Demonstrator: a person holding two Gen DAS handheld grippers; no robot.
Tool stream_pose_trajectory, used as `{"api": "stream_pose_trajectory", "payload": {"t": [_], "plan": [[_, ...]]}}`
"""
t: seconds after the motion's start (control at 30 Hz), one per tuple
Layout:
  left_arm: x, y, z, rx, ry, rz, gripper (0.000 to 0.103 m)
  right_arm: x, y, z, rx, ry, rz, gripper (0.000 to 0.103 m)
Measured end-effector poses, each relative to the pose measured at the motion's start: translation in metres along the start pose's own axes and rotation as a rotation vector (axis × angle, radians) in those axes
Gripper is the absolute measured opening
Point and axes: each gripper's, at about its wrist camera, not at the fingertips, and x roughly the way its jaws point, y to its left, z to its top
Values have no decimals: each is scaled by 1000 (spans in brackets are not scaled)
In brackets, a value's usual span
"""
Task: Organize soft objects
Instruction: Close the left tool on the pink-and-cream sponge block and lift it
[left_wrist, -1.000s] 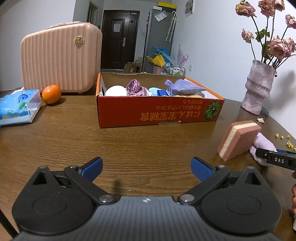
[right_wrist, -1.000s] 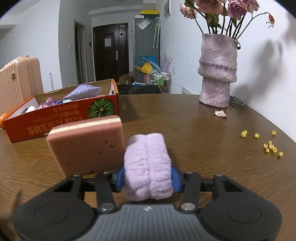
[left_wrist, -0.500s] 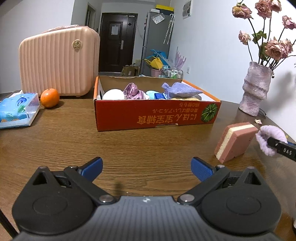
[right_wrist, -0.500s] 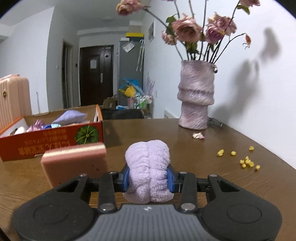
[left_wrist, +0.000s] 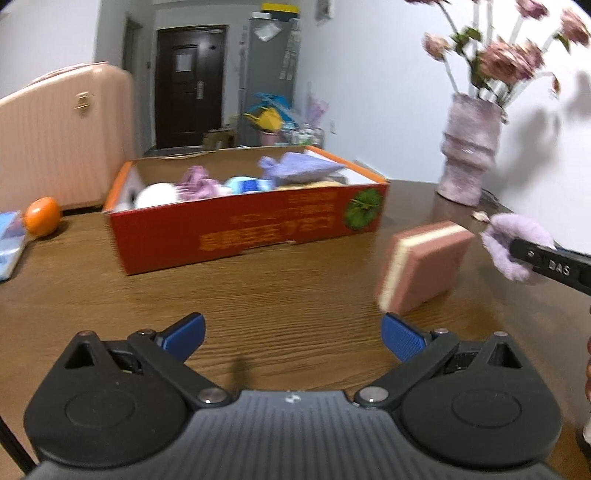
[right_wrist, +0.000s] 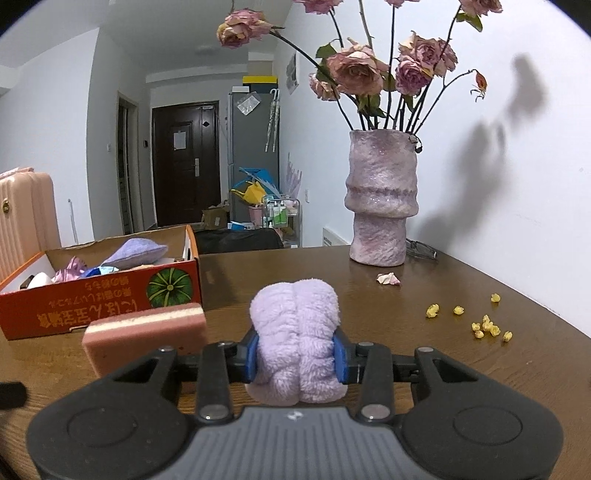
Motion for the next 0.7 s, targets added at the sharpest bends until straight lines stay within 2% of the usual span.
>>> {"api": "stream_pose_trajectory", "payload": {"t": [0.3, 0.7], "plan": [[40, -51, 16, 109, -11, -57, 103, 3, -8, 3, 44, -4, -1, 37], [85, -82, 31, 201, 5, -110, 103, 22, -15, 6, 33, -13, 12, 37]]}}
